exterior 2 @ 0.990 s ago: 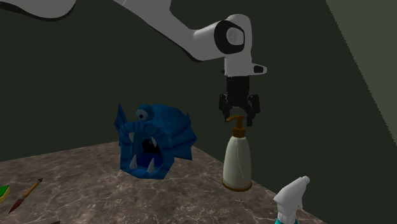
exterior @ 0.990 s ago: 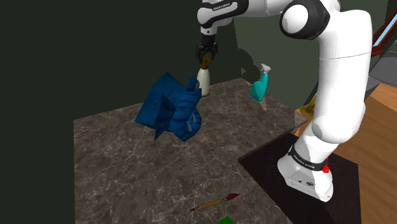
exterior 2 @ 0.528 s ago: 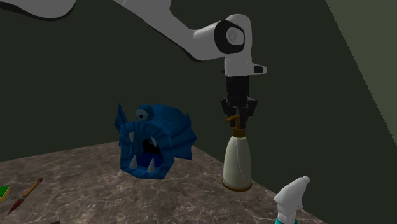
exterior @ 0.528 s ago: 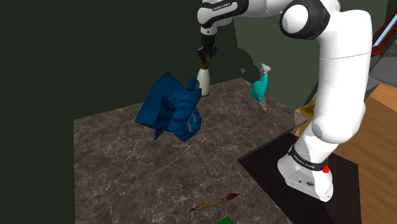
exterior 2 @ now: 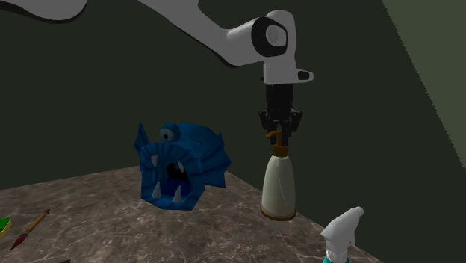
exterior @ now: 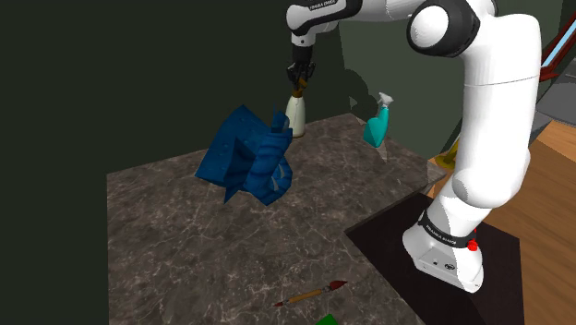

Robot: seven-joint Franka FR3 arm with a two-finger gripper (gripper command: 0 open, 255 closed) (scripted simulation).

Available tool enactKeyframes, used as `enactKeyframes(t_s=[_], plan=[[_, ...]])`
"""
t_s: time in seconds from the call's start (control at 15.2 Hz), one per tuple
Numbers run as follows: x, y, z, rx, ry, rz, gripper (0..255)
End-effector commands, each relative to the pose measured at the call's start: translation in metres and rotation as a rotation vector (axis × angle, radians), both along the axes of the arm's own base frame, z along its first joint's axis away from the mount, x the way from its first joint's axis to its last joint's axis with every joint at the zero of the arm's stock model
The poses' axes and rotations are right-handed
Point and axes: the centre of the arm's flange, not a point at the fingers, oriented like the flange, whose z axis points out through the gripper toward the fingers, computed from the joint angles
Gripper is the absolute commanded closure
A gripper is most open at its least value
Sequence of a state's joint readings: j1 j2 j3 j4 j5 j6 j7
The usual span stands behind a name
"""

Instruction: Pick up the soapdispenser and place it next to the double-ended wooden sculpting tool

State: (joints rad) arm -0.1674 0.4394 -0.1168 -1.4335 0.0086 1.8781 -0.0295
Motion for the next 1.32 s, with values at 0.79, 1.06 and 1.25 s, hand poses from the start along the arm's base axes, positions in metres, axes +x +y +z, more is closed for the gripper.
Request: enactKeyframes(t_s=[0.79, 1.06, 1.25], plan=[[0.000, 0.000, 0.070, 0.000, 0.000, 0.000, 255], [-0.038, 0.033, 0.086, 0.000, 0.000, 0.000, 255], [-0.066, 0.058, 0.098, 0.000, 0.000, 0.000, 255]])
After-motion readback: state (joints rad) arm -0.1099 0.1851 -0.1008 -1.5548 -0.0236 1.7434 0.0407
